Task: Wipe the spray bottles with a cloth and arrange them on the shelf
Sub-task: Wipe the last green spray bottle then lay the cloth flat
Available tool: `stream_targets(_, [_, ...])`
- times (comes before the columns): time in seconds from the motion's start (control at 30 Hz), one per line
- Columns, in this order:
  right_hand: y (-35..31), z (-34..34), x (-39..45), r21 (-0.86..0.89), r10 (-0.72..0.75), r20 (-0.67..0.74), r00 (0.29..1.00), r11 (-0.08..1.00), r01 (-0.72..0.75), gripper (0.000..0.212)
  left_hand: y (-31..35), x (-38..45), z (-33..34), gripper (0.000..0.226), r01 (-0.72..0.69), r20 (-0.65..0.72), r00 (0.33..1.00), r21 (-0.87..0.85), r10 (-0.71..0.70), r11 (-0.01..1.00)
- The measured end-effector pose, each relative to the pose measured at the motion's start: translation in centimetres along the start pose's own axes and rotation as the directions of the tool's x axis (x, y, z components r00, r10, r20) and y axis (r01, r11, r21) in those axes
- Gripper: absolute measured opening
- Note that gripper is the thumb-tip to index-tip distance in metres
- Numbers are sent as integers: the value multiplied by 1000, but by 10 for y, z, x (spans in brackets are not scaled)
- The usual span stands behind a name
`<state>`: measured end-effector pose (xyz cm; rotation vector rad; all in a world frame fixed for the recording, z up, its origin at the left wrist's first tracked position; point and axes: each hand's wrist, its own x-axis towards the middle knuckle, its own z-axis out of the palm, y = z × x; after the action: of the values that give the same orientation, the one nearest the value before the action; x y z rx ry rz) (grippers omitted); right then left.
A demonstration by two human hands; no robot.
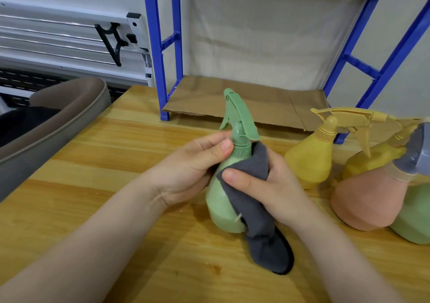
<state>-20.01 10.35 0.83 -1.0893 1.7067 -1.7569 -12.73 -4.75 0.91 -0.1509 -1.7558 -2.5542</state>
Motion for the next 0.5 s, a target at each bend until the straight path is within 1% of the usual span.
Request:
stream_targets(0.1, [-4,0,1,121,21,8,1000,992,-22,47,1,-1,7,57,-17,-9,1000,46,17,999])
stream_targets(0.17, [-3,5,2,98,34,-24,999,995,-31,42,3,-1,8,49,-32,-46,998,72,35,997])
stream_targets(0.2, [0,8,3,48,35,-59,998,998,-32,41,3,-2,7,46,-36,-58,997,94,41,995])
stream_targets(0.27, [4,12,3,-91,14,-135,991,996,-26,46,4,-2,7,41,-46,-85,995,165,61,985])
stream_targets(0.33, [4,14,2,-210,-19,-214,977,977,-27,44,4,-2,9,40,-74,-77,993,191,90,979])
stream_targets(0.4, [1,15,-1,-323,-66,-267,961,946,-25,37,3,-3,10,39,-103,-36,993,162,111,981])
stream_targets(0.5, [-3,16,-3,-505,-155,-302,941,863,-20,31,4,-4,9,54,-130,65,991,153,121,980])
